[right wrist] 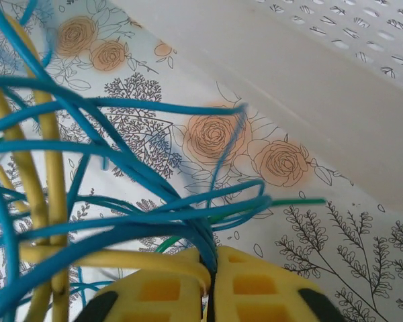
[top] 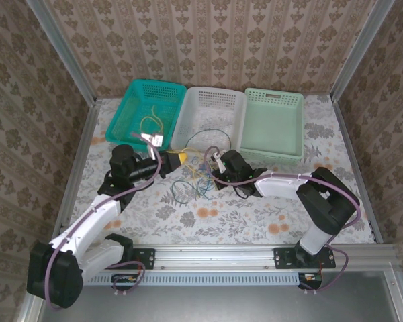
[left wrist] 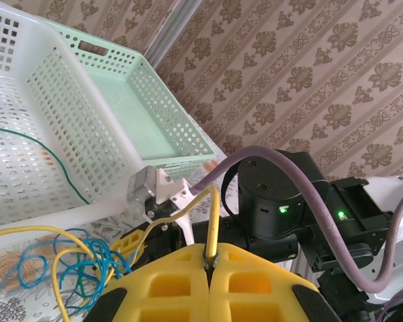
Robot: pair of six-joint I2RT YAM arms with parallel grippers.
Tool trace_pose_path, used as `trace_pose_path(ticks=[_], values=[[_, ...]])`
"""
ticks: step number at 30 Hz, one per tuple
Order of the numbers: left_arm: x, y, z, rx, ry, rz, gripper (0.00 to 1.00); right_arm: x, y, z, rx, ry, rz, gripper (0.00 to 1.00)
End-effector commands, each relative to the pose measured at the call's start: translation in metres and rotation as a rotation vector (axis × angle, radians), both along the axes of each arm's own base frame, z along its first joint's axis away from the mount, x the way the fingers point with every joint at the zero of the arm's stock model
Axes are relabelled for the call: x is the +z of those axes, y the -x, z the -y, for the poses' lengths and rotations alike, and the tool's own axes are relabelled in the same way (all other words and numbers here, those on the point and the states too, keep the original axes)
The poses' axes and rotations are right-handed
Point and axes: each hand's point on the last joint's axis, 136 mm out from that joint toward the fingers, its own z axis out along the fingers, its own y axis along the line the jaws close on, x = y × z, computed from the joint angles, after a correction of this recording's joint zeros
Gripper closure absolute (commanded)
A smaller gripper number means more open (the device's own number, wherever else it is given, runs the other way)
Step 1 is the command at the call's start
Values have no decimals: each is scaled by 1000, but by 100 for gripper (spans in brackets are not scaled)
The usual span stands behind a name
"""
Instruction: Untangle the cables
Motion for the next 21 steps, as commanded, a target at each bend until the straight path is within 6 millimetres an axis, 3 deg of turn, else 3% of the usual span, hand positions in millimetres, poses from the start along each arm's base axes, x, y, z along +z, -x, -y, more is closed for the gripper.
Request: trace_pose_path(ticks=[1, 8, 21], values=[[17, 2, -7, 7, 31, 51, 100, 0, 6, 17, -49, 48, -4, 94], [22, -4, -29, 64, 23, 50, 100, -14, 28, 68, -173, 180, -65, 98], [14, -10, -51, 137, -17, 17, 100, -13, 59, 125, -336, 210, -71, 99]])
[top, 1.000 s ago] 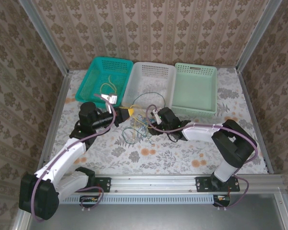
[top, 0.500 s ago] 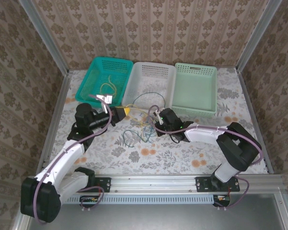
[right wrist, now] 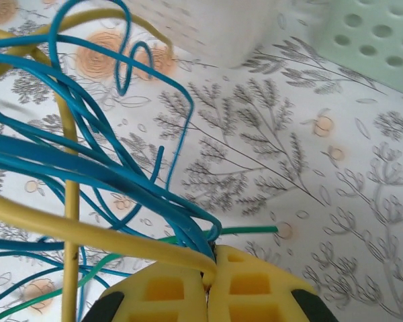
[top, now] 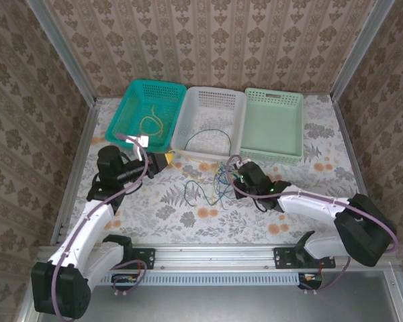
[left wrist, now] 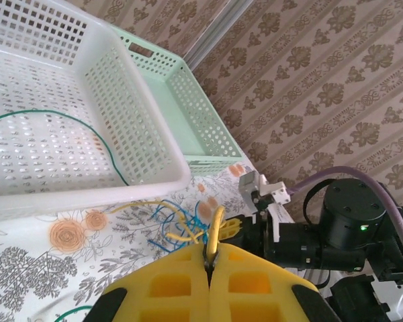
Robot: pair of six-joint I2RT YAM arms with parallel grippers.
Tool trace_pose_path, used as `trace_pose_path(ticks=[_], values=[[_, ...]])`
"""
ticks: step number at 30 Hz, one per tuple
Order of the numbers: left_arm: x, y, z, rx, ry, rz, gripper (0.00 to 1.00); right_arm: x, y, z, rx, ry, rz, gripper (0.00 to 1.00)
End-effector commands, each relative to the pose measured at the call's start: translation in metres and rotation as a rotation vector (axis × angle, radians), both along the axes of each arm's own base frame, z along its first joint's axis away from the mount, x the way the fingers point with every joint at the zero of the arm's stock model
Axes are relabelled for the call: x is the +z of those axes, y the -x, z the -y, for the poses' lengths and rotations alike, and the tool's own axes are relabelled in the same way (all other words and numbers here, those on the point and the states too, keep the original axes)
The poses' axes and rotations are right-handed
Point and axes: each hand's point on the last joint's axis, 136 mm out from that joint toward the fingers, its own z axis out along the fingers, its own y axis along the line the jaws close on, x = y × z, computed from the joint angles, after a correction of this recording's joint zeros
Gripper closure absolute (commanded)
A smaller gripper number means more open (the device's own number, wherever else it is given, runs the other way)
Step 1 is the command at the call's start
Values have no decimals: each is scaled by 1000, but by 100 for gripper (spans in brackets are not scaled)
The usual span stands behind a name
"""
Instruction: Untangle the cables
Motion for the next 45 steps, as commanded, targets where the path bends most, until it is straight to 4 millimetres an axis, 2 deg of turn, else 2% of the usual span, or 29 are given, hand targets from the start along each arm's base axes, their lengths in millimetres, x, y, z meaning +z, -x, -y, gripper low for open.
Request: trace_pose_path(ticks=[1, 8, 16, 19, 22, 23, 25, 27, 29, 37, 45], values=[[22, -6, -9, 36, 7, 91, 100, -20, 14, 39, -104, 119, -64, 99], [29, -12, -27, 106, 8, 101, 100, -20, 8, 58, -204, 167, -79, 100], [31, -6, -27, 79, 18, 105, 100, -25, 8, 46, -171, 121, -101, 96], [38, -5, -28, 88, 23, 125, 100, -28, 7, 45, -175, 137, -120, 90], [49, -4, -27, 80, 40, 142, 100, -26, 4, 40, -160, 125, -119, 76], [52, -3, -26, 75, 46, 148, 100, -23, 2, 36, -151, 110, -111, 72], [57, -2, -26, 74, 54, 156, 100, -15, -1, 30, -136, 81, -91, 57], [60, -1, -25, 67, 65, 157, 100, -4, -4, 26, -123, 57, -67, 34], [62, 0, -24, 62, 73, 156, 100, 5, -5, 23, -117, 40, -52, 24], [68, 6, -17, 32, 91, 162, 100, 51, -2, 19, -89, -75, 57, 19], [84, 10, -4, 0, 134, 186, 100, 97, -2, -1, 8, -200, 180, 19]])
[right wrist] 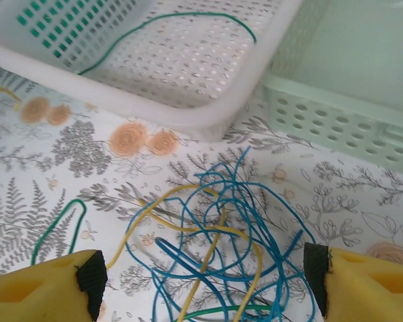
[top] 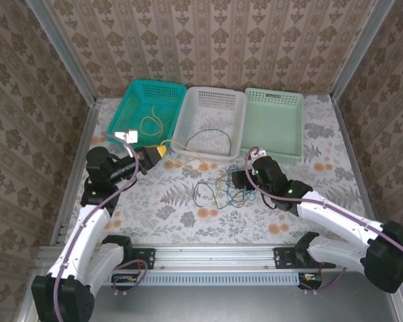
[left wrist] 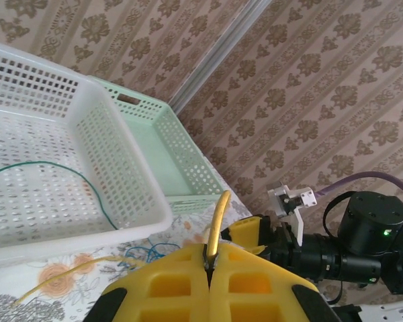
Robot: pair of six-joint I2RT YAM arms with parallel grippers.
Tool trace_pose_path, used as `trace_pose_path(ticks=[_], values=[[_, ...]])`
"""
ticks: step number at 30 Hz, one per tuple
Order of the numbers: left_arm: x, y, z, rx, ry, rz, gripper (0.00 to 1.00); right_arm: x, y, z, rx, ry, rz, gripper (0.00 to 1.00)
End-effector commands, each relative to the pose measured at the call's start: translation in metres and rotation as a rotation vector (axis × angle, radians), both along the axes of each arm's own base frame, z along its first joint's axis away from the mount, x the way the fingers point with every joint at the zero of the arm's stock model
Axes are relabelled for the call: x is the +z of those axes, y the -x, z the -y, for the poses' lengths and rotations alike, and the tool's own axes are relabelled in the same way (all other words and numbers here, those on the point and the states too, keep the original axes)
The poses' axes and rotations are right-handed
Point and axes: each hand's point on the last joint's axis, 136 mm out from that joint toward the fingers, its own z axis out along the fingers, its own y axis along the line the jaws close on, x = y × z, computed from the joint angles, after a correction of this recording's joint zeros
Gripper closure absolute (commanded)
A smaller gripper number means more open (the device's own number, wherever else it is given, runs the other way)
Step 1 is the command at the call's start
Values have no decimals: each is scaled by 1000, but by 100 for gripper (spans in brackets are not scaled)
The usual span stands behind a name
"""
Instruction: Untangle the cables
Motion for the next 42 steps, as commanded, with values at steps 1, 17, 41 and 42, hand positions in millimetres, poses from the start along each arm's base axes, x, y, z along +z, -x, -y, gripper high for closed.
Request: trace_pose_path(ticks=[1, 17, 41, 42], values=[[37, 6, 6, -29, 47, 91, 100, 24, -2, -17, 75, -66, 74, 19], [66, 2, 15, 30, 204, 77, 100, 62, -23, -64, 70, -314, 347, 14], [86, 4, 0, 188, 441, 71, 100, 90, -77, -130, -39, -407, 588, 9], [85, 4, 2, 187, 442, 70, 100, 91, -79, -132, -42, -406, 590, 9]])
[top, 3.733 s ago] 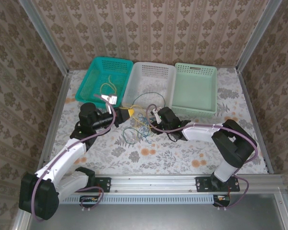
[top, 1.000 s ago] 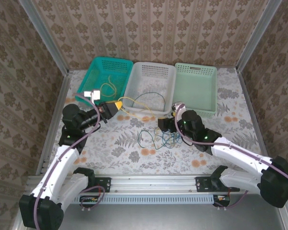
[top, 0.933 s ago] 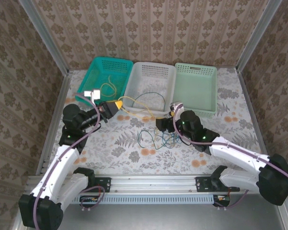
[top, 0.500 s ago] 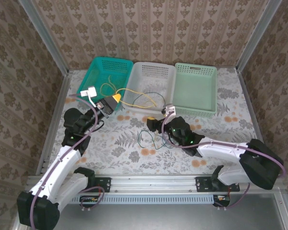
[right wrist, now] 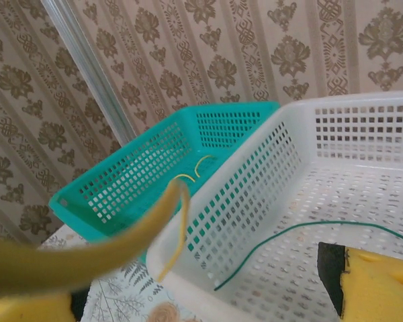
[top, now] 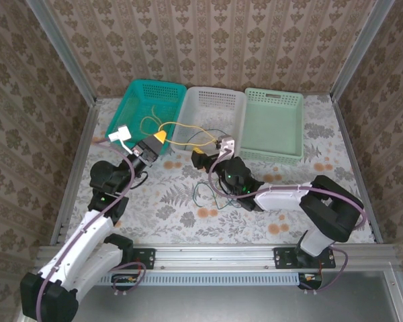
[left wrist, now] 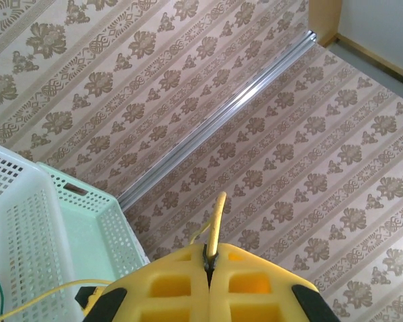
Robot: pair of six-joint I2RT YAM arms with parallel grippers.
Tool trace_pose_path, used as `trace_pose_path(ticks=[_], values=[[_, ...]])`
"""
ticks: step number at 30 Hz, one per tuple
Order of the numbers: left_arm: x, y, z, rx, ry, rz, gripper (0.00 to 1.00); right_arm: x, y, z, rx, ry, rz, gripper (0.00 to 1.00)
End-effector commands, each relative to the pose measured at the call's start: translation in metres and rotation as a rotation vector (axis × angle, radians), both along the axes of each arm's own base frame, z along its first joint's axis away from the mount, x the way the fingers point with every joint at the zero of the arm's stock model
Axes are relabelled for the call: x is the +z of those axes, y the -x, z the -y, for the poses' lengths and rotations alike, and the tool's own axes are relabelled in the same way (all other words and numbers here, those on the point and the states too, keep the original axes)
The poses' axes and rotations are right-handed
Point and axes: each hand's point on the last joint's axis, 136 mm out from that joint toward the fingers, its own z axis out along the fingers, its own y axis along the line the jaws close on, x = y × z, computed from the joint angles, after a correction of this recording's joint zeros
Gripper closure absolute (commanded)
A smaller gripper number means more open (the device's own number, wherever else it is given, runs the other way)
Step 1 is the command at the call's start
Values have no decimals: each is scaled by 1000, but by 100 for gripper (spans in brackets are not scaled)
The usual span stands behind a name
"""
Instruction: Untangle the cables
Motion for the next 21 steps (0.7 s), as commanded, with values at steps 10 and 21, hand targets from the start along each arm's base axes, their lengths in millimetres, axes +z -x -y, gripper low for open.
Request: trace_pose_path(ticks=[10, 21], values=[[17, 8, -1, -6, 73, 41, 100, 37, -25, -17, -72, 36, 129, 23], [17, 9, -6, 16, 93, 33, 100, 24, -32, 20, -114, 125, 95, 74]])
